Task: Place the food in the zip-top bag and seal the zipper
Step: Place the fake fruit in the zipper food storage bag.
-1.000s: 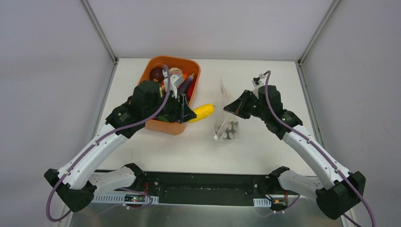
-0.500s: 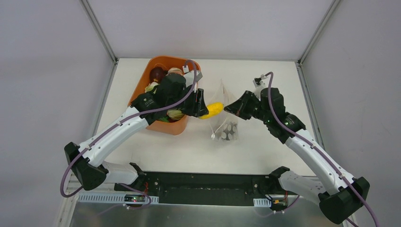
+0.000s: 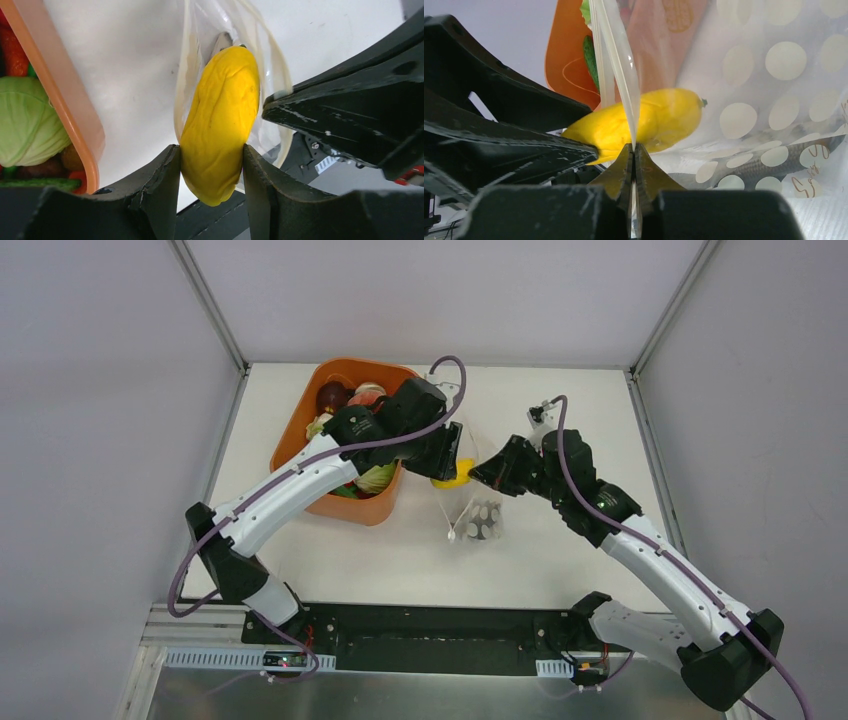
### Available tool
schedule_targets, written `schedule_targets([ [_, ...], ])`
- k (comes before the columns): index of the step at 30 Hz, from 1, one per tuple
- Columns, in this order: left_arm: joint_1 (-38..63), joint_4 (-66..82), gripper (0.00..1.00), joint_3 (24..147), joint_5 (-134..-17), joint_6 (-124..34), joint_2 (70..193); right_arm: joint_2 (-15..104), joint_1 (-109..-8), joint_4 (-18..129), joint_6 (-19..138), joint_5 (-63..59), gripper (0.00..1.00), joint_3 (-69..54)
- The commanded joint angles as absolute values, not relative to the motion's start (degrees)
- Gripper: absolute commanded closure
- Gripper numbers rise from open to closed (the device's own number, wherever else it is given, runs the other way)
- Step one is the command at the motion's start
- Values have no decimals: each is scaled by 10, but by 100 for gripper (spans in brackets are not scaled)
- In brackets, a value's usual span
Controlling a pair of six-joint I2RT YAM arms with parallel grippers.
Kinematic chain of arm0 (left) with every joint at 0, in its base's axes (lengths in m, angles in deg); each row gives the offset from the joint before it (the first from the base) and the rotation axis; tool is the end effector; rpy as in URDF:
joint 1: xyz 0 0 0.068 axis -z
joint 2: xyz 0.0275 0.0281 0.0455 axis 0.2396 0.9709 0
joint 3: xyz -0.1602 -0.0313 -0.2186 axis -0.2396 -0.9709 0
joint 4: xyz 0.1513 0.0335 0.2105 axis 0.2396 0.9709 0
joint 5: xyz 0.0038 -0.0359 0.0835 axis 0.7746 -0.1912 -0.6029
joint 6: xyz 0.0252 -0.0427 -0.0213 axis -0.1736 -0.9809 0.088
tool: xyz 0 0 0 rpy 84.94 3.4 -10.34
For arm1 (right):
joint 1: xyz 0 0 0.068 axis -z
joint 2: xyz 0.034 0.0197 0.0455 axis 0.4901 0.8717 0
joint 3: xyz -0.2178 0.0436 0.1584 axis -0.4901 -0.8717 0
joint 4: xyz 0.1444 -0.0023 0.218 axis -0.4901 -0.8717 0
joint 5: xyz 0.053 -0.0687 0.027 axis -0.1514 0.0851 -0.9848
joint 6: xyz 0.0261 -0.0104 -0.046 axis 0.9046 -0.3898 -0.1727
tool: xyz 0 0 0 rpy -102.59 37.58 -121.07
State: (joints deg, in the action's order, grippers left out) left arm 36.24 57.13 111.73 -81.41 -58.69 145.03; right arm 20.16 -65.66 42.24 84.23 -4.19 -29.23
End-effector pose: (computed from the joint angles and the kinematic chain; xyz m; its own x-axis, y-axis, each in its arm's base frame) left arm 0.2135 -0.2576 0.4104 -0.6850 0.1644 -0.7097 0.5495 0.7562 -0.3552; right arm 0.1805 0.1404 0.3483 -0.5775 0.2128 -0.7882 -0.4890 0.6829 0.5427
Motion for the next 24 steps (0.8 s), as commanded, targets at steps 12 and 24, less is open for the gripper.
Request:
schedule_targets([
  [12, 379, 572, 76, 1105, -821, -581, 1454, 181, -659, 478, 888, 10, 100, -307],
  [24, 379, 509, 37, 1047, -814, -566, 1411, 164, -655, 473, 890, 29, 100, -316],
])
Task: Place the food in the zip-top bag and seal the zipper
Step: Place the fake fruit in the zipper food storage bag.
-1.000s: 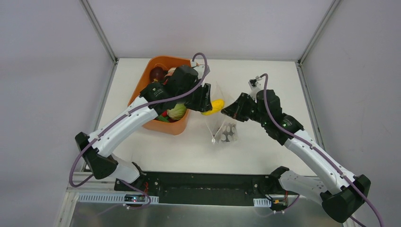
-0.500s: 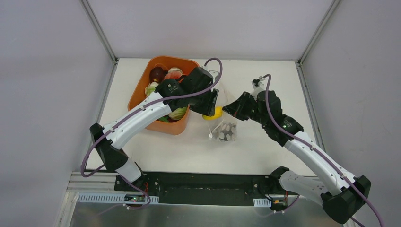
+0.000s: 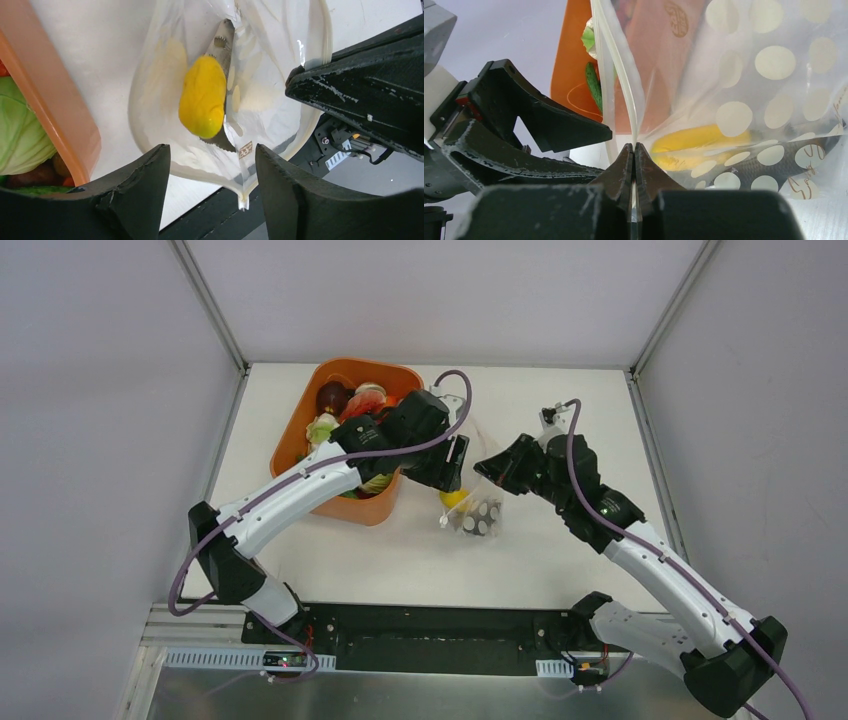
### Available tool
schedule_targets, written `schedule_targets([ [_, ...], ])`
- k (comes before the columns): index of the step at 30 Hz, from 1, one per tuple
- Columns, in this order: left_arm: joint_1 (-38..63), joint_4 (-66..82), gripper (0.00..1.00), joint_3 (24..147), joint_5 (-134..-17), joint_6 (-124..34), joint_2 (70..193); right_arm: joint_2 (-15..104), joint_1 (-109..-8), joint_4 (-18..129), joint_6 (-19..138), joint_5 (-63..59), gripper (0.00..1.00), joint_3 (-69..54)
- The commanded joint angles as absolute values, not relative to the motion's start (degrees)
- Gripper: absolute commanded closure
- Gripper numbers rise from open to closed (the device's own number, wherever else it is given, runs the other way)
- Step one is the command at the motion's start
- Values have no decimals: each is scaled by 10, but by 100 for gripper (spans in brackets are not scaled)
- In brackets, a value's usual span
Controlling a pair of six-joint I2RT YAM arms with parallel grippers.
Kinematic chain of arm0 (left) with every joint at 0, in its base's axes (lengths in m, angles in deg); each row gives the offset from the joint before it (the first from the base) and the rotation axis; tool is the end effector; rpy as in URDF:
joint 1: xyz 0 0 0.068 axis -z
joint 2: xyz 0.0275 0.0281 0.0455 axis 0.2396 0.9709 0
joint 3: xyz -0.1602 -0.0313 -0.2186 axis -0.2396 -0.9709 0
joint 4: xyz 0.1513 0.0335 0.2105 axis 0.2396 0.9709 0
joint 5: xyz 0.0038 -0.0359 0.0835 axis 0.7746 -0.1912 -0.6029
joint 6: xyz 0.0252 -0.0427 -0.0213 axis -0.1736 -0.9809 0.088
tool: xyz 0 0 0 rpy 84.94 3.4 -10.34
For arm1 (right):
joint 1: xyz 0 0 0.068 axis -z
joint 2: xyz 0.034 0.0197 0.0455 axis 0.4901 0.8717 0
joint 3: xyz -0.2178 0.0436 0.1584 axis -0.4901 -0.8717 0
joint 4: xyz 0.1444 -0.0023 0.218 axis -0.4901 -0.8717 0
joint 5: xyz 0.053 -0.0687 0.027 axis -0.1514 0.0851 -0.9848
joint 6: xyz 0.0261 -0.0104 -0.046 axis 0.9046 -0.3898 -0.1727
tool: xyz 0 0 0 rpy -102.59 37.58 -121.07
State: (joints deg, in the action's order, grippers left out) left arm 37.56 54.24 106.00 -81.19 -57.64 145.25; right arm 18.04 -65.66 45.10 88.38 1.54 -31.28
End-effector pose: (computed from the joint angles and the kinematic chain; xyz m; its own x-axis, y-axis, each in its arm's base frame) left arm 0.2114 -0.2676 0.3814 -0.6946 0.2240 -0.6837 0.5696 0.7518 -0.3324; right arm 0.1776 0.1339 0.3484 -0.5395 0.3236 -0.7773 -0.4138 0.7021 0.5795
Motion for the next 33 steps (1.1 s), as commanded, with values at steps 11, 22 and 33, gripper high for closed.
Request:
schedule_targets([
  [11, 379, 466, 30, 979, -891, -561, 1322, 168, -653, 470, 882, 16, 100, -316],
  [22, 323, 456, 10, 857, -1043, -581, 1209, 165, -652, 471, 877, 13, 100, -320],
  [33, 189, 412, 1, 756, -1077, -576, 1154, 166, -652, 466, 875, 15, 100, -318],
])
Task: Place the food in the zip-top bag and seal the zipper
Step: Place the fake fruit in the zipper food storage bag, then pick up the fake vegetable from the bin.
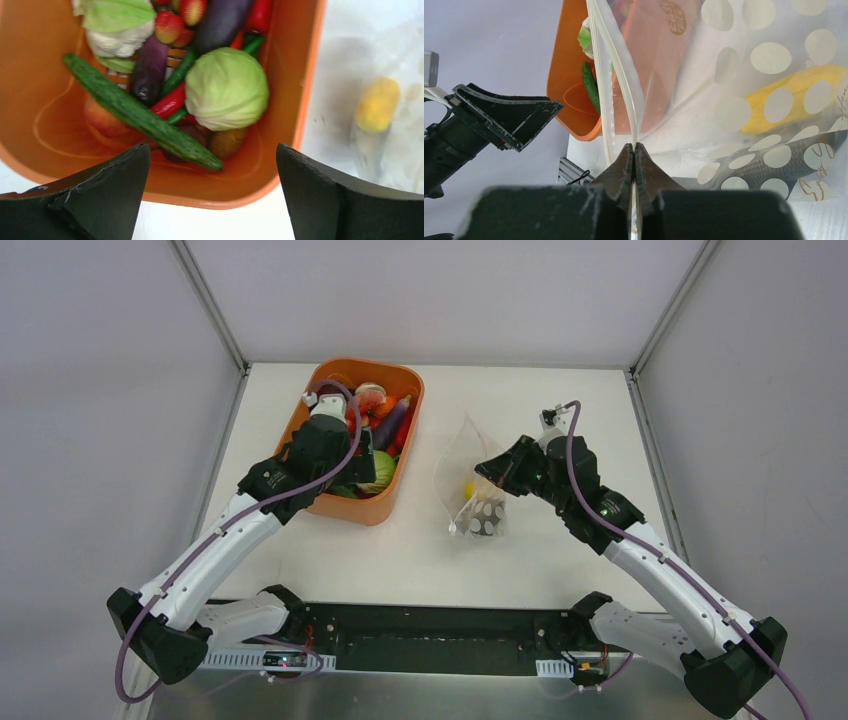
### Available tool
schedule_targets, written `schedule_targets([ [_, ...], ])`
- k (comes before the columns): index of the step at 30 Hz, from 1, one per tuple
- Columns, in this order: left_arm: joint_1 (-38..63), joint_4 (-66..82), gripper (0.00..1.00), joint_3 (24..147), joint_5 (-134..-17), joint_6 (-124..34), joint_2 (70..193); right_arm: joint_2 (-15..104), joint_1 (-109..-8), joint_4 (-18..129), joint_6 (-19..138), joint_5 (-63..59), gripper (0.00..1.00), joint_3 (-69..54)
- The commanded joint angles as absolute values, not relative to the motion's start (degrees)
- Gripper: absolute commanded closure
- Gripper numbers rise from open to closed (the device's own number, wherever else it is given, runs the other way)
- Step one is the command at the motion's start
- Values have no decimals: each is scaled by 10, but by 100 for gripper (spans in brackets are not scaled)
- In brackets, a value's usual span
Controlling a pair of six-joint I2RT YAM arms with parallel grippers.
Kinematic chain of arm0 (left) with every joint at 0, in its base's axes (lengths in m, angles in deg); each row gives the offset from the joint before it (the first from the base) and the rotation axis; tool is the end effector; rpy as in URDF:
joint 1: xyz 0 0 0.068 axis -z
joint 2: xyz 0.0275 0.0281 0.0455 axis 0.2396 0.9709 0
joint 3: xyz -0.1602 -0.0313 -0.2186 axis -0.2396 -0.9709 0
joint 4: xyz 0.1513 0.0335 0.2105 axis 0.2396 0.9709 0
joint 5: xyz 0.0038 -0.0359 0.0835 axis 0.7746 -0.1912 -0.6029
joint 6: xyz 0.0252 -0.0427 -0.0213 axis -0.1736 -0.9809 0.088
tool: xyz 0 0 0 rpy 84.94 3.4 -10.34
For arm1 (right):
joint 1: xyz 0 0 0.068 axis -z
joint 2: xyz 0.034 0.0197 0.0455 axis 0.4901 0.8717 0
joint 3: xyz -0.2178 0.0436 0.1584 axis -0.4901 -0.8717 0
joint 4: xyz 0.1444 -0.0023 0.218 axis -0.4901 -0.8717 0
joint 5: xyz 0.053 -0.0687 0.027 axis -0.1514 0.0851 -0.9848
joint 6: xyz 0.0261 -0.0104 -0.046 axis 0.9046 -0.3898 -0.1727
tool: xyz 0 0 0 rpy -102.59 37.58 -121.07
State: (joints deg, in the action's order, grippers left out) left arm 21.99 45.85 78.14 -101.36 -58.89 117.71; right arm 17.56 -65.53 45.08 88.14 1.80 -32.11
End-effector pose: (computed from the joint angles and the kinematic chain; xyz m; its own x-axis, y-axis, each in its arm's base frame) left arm 0.1907 -0.1245 0.3620 -0.5428 -0.1056 -0.8332 0.1328 0.9688 -0.2093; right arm 0.1766 0.1324 0.3449 -0.5392 0.3206 -0.7788 -0.4087 0.7089 0.5748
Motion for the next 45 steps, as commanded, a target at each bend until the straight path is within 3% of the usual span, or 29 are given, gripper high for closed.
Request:
schedule_targets([
  [1, 173, 400, 1, 750, -1092, -568, 1158, 166, -652, 466, 876, 15, 100, -318],
  [4, 102, 412, 1, 781, -1062, -559, 1187, 173, -652, 459, 875, 8, 100, -309],
  [9, 58, 410, 1, 833, -1080, -494, 1246, 166, -651, 455, 876, 13, 100, -311],
  [15, 5, 403, 1, 875, -1023, -445, 1339, 164, -651, 453, 878, 7, 100, -310],
  [34, -42, 318, 5, 888, -974, -446, 1484, 169, -652, 447, 876, -6, 100, -307],
  [41, -43, 313, 13, 880, -957, -465, 1506, 175, -651, 447, 874, -10, 100, -307],
  [45, -43, 314, 27, 870, -952, -469, 1505, 174, -651, 447, 873, -10, 100, -307],
])
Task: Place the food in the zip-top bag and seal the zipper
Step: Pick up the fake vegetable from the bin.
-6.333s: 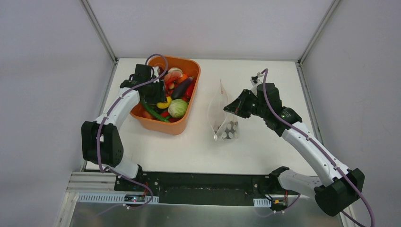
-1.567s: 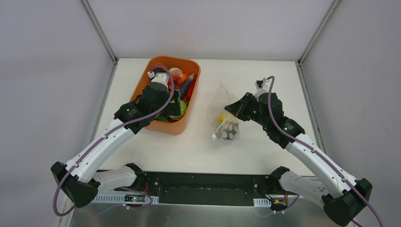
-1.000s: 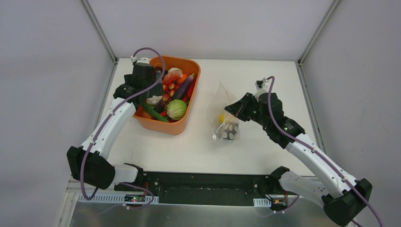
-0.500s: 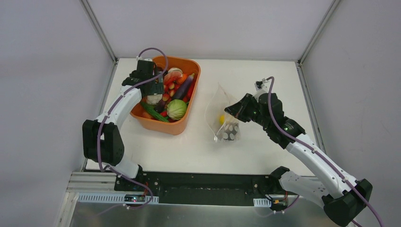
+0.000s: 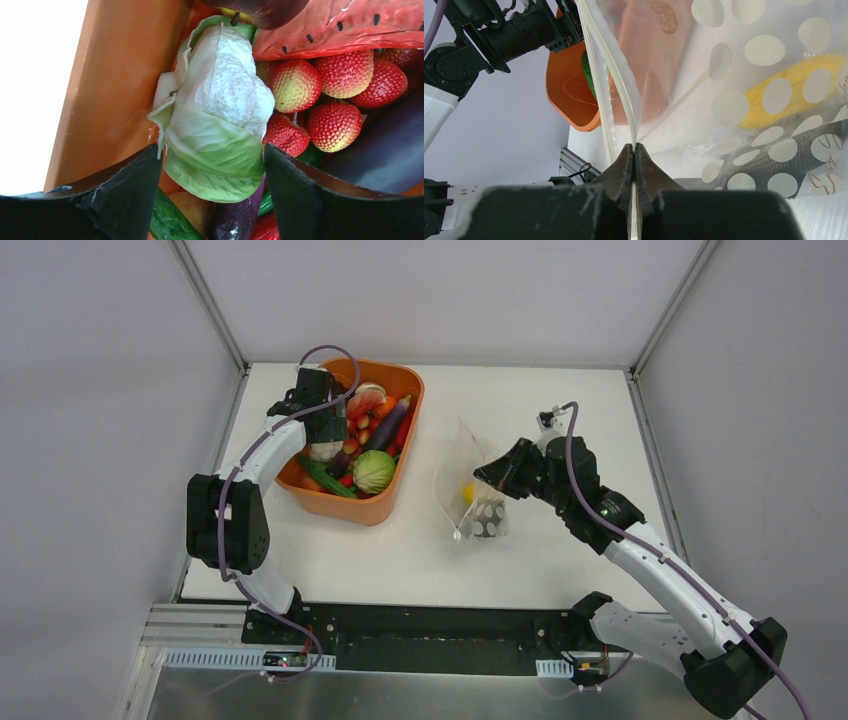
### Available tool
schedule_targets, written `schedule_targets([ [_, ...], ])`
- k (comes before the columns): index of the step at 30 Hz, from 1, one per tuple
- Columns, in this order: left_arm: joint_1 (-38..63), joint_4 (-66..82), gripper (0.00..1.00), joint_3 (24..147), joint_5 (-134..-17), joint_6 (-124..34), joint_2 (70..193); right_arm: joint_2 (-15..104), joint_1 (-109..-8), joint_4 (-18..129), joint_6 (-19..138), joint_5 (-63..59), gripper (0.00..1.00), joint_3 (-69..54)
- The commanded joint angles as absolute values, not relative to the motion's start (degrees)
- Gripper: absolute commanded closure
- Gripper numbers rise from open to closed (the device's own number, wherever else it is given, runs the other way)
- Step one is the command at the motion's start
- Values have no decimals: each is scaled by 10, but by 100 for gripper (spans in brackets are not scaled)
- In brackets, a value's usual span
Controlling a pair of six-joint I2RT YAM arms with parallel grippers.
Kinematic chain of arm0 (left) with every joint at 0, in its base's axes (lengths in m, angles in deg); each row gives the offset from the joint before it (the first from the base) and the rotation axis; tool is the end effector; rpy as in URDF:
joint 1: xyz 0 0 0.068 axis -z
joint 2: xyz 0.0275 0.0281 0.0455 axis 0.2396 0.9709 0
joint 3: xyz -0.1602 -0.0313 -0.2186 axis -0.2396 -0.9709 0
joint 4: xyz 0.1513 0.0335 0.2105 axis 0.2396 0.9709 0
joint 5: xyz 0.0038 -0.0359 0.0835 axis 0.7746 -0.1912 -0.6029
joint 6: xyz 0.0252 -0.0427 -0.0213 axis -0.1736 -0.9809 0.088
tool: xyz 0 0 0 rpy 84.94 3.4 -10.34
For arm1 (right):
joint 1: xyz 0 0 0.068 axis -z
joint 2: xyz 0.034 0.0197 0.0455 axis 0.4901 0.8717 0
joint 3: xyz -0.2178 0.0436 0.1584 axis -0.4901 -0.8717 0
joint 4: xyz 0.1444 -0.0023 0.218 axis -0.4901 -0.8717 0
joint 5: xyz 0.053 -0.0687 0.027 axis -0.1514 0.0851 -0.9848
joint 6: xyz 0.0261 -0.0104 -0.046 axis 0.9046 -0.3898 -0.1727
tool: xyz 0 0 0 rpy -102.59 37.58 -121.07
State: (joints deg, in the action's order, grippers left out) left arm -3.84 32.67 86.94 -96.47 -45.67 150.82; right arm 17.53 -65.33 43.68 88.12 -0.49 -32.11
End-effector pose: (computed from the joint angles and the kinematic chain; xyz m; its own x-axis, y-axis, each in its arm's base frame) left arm 0.3672 -0.0570 0.2695 -0.6674 -0.0852 -0.7398 -0.1279 0.9918 0.0011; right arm 0.1755 0.1323 0.3425 -0.5696 0.2966 -0.7666 -0.4188 0.6978 0.5811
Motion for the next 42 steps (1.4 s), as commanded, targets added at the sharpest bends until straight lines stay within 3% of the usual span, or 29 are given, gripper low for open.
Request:
schedule_targets([
  [1, -43, 315, 31, 870, -950, -469, 1505, 174, -651, 447, 872, -10, 100, -307],
  [4, -43, 315, 42, 868, -946, -468, 1501, 175, -652, 447, 873, -15, 100, -307],
  [10, -43, 315, 50, 866, -969, -466, 1502, 175, -651, 447, 874, -16, 100, -307],
  [14, -43, 318, 39, 868, -989, -468, 1509, 176, -651, 447, 874, -18, 100, -307],
  [18, -43, 320, 40, 873, -997, -475, 1526, 180, -651, 449, 874, -25, 100, -306],
  [21, -43, 314, 48, 867, -991, -479, 1530, 182, -651, 449, 876, -32, 100, -306],
  [26, -42, 315, 72, 861, -999, -486, 1517, 180, -651, 449, 876, -31, 100, -306],
  [28, -42, 318, 86, 857, -1005, -491, 1502, 181, -651, 447, 876, -31, 100, -305],
  [31, -42, 321, 98, 852, -992, -490, 1471, 180, -651, 446, 876, -29, 100, -305],
  [42, -42, 347, 100, 829, -957, -492, 1380, 181, -651, 447, 877, -30, 100, -306],
])
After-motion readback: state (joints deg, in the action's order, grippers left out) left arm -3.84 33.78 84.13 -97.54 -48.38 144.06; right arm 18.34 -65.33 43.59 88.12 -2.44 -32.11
